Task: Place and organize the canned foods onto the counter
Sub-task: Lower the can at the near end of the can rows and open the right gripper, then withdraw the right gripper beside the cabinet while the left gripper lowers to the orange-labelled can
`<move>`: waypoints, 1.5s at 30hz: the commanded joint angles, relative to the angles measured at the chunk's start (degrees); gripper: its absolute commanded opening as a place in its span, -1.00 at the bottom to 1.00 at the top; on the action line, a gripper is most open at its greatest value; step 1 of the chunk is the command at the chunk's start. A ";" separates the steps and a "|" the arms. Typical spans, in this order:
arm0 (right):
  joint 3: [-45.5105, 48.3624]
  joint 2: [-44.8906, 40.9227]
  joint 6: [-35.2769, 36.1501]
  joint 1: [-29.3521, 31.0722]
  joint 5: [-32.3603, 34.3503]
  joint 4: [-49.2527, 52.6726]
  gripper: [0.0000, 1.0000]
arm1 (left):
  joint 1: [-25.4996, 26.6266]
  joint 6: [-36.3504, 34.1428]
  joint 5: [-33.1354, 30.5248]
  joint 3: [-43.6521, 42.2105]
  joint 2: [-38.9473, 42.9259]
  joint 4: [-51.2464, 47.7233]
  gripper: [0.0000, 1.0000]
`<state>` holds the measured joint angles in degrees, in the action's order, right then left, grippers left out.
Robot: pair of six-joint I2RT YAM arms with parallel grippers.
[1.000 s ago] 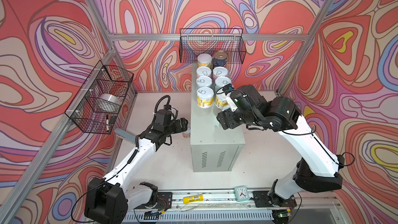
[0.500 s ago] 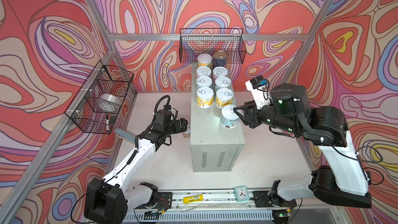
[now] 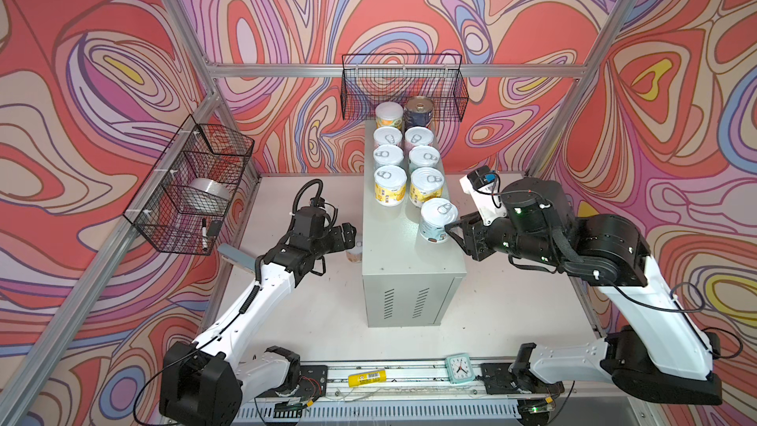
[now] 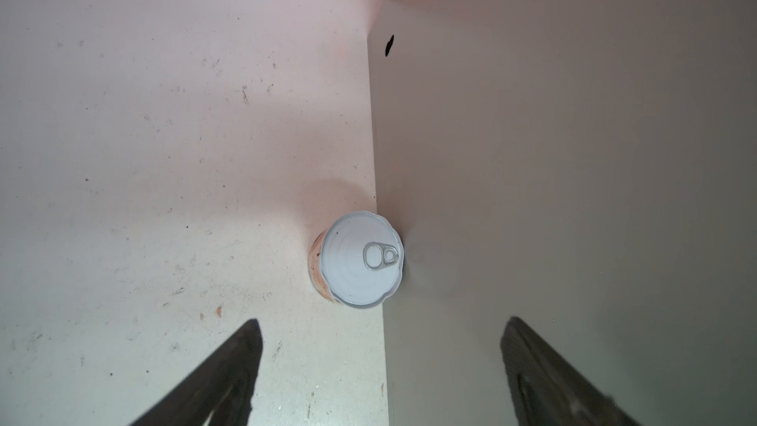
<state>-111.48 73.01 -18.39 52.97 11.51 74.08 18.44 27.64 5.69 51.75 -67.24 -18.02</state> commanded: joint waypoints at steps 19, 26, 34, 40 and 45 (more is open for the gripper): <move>2.76 0.97 0.32 0.28 -0.43 -3.84 -0.14 | 0.26 -0.60 -0.73 1.30 0.15 -0.60 0.83; 2.77 1.32 0.36 0.28 -0.22 -4.23 -0.14 | 0.27 -0.59 -1.15 0.90 0.76 -0.83 0.83; 1.49 0.16 0.20 0.29 1.80 -4.24 -0.17 | 0.34 -0.73 -1.43 0.80 0.79 -0.71 0.83; -1.15 -2.11 0.26 0.29 11.36 -4.98 -0.12 | 0.23 -1.05 -1.79 1.38 1.40 -0.43 0.84; 1.67 -3.13 1.98 -0.95 23.47 -6.20 -0.10 | 0.25 -1.45 -1.87 2.05 0.24 -0.66 0.84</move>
<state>-110.93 70.30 -17.45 52.73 25.78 69.19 18.46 27.00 4.49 51.77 -67.07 -18.02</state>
